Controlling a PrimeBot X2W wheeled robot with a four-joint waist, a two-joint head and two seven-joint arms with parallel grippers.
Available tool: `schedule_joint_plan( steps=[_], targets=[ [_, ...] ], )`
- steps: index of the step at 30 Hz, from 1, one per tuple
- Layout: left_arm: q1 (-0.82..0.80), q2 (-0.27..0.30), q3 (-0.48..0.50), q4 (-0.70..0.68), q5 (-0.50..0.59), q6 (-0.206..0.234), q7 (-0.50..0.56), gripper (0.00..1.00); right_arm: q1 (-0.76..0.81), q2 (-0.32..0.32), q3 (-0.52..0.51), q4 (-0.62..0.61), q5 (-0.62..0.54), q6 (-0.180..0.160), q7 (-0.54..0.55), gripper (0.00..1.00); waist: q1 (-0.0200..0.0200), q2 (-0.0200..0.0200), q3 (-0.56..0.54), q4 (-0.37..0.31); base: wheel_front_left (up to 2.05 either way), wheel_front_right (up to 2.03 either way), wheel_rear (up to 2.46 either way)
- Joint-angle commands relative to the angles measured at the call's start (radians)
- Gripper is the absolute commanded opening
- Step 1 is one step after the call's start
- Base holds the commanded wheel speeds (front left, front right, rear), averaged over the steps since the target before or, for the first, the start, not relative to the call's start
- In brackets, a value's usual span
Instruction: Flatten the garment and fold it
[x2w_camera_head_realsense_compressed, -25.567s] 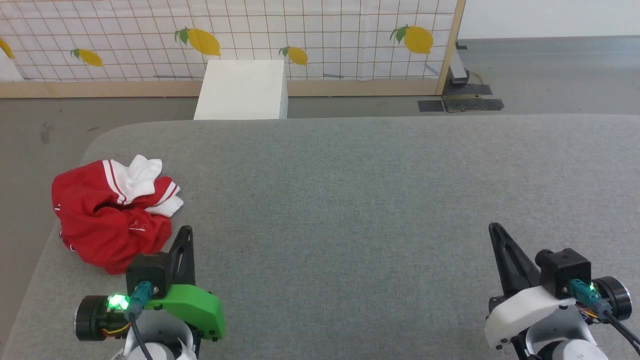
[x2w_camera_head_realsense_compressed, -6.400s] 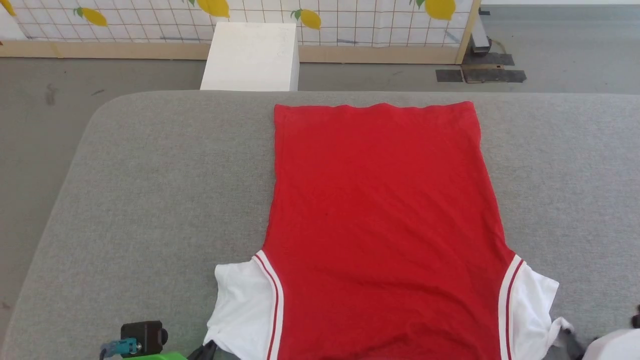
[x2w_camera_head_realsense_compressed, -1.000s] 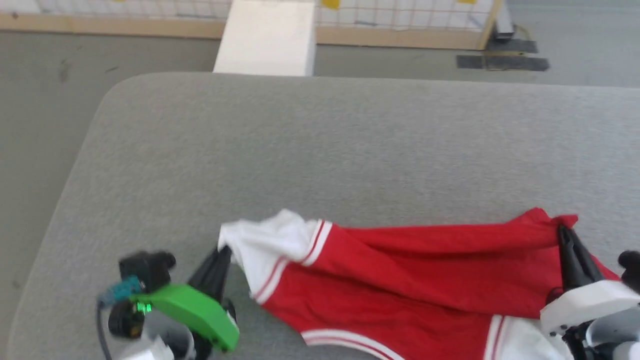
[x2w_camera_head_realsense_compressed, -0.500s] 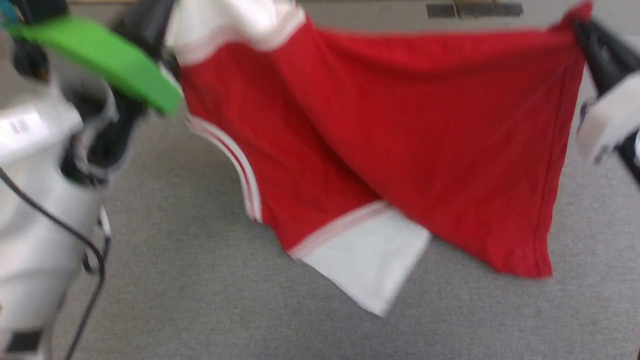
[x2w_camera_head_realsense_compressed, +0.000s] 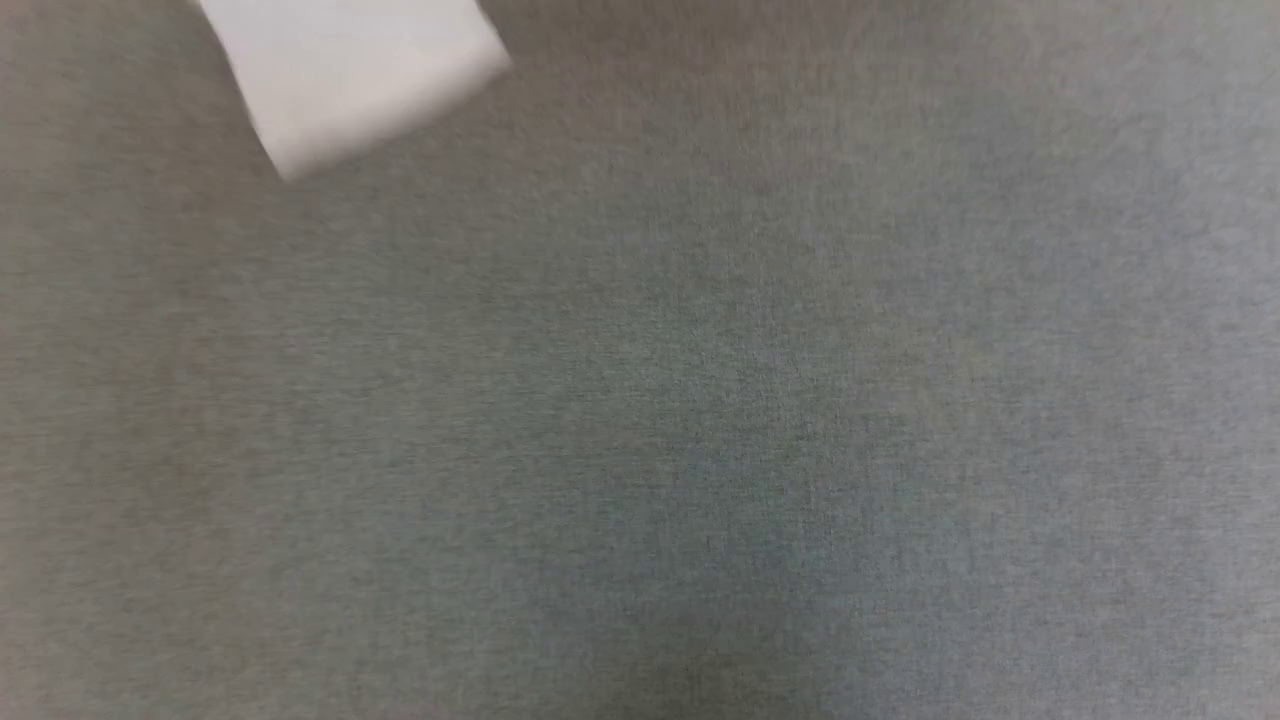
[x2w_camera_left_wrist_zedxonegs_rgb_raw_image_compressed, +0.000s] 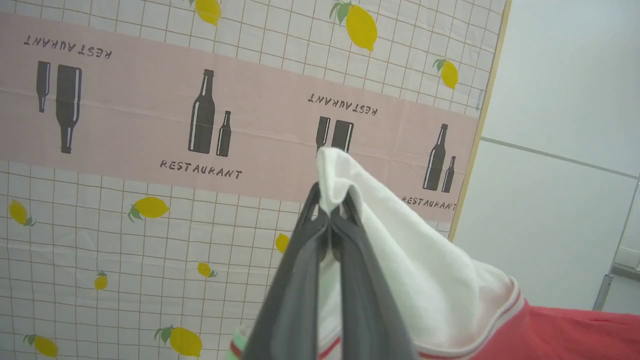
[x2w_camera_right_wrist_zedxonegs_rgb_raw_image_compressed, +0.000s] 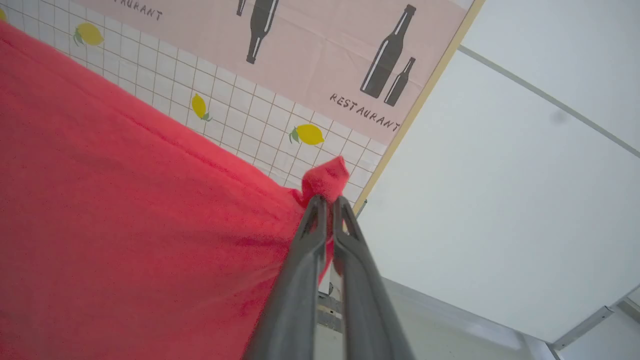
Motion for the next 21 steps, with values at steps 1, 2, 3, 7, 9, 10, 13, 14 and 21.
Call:
schedule_joint_plan(
  steps=[1,2,3,7,9,10,13,14,21],
  targets=[
    [-0.035,-0.013,0.015,0.008,0.010,0.009,-0.035,0.00,-0.034,0.022,-0.024,0.022,-0.035,-0.002,-0.037,0.00,-0.0004,0.0000,0.102,-0.046,0.00,0.00,0.00],
    [-0.058,-0.016,0.024,0.012,0.017,0.011,-0.066,0.00,-0.060,0.038,-0.043,0.038,-0.068,-0.002,-0.071,0.00,-0.0004,0.0000,0.109,-0.047,0.00,0.00,0.00],
    [-0.073,-0.017,0.030,0.018,0.024,0.010,-0.091,0.00,-0.073,0.050,-0.056,0.050,-0.094,-0.002,-0.095,0.00,-0.0004,0.0000,0.112,-0.048,0.00,0.00,0.00],
    [-0.088,-0.030,0.041,0.045,0.029,-0.023,-0.183,0.00,-0.080,0.096,-0.106,0.102,-0.174,-0.002,-0.185,0.00,-0.0004,0.0000,0.110,-0.040,0.00,0.00,0.00],
    [-0.058,-0.027,0.025,0.072,0.039,-0.048,-0.200,0.00,-0.045,0.109,-0.114,0.133,-0.180,-0.002,-0.213,0.00,-0.0004,0.0000,0.101,-0.029,0.00,0.00,0.00],
    [-0.030,-0.024,0.011,0.089,0.047,-0.062,-0.206,0.00,-0.018,0.114,-0.118,0.151,-0.180,-0.002,-0.227,0.00,-0.0004,0.0000,0.091,-0.022,0.00,0.00,0.00],
    [0.067,-0.020,-0.037,0.142,0.069,-0.092,-0.211,0.00,0.073,0.117,-0.111,0.198,-0.166,-0.002,-0.265,0.00,-0.0004,0.0000,0.055,-0.004,0.00,0.00,0.00],
    [0.113,-0.017,-0.056,0.162,0.078,-0.100,-0.211,0.00,0.114,0.120,-0.105,0.215,-0.153,-0.002,-0.279,0.00,-0.0004,0.0000,0.036,0.001,0.00,0.00,0.00],
    [0.466,0.001,-0.187,0.249,0.108,-0.118,-0.153,0.00,0.408,0.108,-0.056,0.268,-0.024,-0.002,-0.323,0.00,-0.0004,0.0000,-0.122,0.034,0.00,0.00,0.00]
  ],
)
